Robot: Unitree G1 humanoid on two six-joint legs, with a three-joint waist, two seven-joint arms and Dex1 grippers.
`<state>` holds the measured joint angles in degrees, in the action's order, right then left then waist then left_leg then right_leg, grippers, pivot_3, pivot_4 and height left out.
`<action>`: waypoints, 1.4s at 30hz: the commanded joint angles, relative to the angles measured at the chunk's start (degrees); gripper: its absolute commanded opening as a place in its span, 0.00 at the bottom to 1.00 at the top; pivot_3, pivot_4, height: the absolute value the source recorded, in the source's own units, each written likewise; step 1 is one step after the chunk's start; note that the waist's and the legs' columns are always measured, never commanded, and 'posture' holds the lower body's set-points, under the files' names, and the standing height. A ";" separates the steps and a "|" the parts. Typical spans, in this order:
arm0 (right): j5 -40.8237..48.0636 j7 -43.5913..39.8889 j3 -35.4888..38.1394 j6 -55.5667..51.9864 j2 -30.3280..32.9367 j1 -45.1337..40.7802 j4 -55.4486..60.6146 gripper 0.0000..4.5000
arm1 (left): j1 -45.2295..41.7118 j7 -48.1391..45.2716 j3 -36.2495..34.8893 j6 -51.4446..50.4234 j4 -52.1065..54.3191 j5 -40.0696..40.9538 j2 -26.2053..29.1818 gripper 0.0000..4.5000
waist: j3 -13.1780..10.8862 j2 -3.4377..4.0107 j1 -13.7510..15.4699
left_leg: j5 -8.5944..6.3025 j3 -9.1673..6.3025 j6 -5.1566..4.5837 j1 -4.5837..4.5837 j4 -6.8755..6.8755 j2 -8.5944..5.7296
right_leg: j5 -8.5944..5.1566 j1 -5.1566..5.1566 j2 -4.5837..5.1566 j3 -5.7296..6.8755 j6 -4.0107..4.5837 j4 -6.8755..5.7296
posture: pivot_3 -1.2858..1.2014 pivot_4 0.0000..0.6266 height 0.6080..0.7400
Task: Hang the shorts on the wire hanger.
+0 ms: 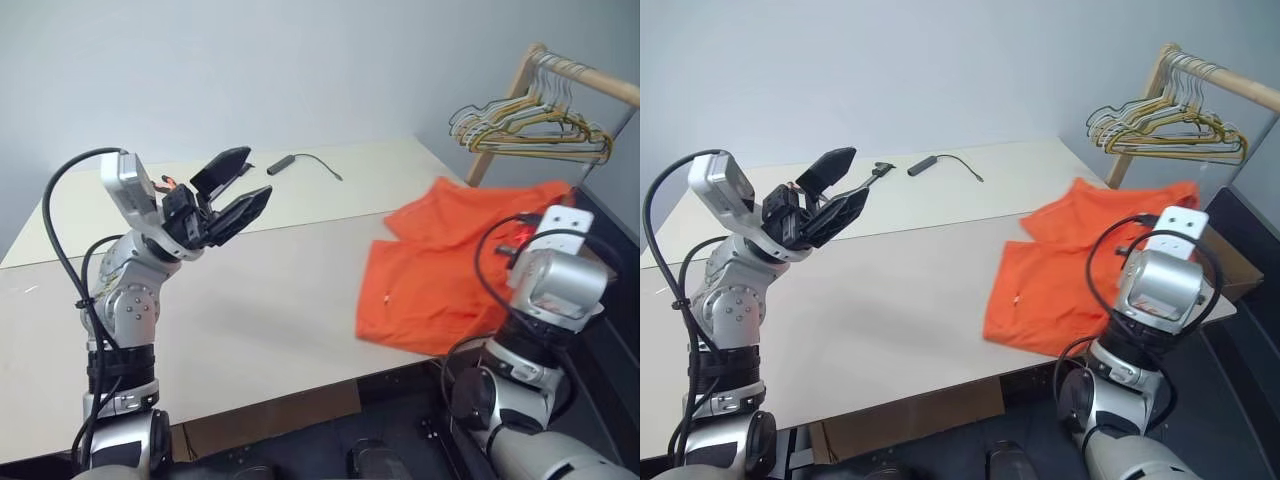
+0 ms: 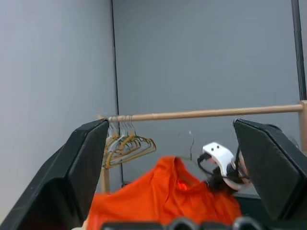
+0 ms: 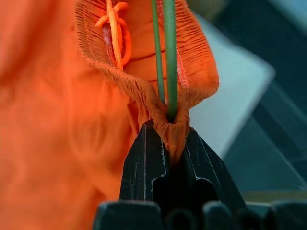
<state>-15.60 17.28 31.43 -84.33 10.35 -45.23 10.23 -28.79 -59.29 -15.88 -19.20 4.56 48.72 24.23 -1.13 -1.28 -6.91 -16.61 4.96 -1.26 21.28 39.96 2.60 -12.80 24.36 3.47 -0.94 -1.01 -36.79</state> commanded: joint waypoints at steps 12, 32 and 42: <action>0.41 6.43 6.06 11.06 10.06 -14.68 -13.88 0.01 | -0.04 -0.04 1.09 -0.09 2.84 -0.08 1.04 1.00 | -0.05 0.21 -1.82 | 0.00 -0.02 -0.01 -0.11 -0.14 -0.01 | -0.01 -0.08 -0.01 -0.11 -0.01 0.09 | 0.48 0.00 1.00; 12.94 12.01 14.37 24.91 31.04 -32.21 -52.17 0.01 | -0.18 -1.06 1.54 -0.16 3.00 -0.16 1.06 1.00 | -0.38 0.75 -1.89 | -0.01 0.09 -0.06 -0.07 -0.45 -0.09 | 0.04 -0.12 -0.07 -0.42 -0.13 0.69 | 0.48 0.00 1.00; 21.12 16.14 16.51 32.55 35.28 -32.44 -68.88 0.01 | 0.27 -1.58 1.97 0.10 2.91 -0.71 0.79 1.00 | -0.39 0.78 -1.90 | -0.03 0.53 -0.11 -0.09 -1.05 -0.22 | 0.02 -0.11 -0.06 -0.99 -0.33 1.03 | 0.48 0.00 1.00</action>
<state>3.71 32.62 47.98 -54.06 44.18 -76.90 -58.13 -28.20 -60.75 -13.55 -19.73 6.02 47.44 24.73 -1.53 -0.50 -8.81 -16.64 5.50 -1.37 21.18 38.89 2.38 -12.79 24.26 3.41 -1.95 -1.35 -35.76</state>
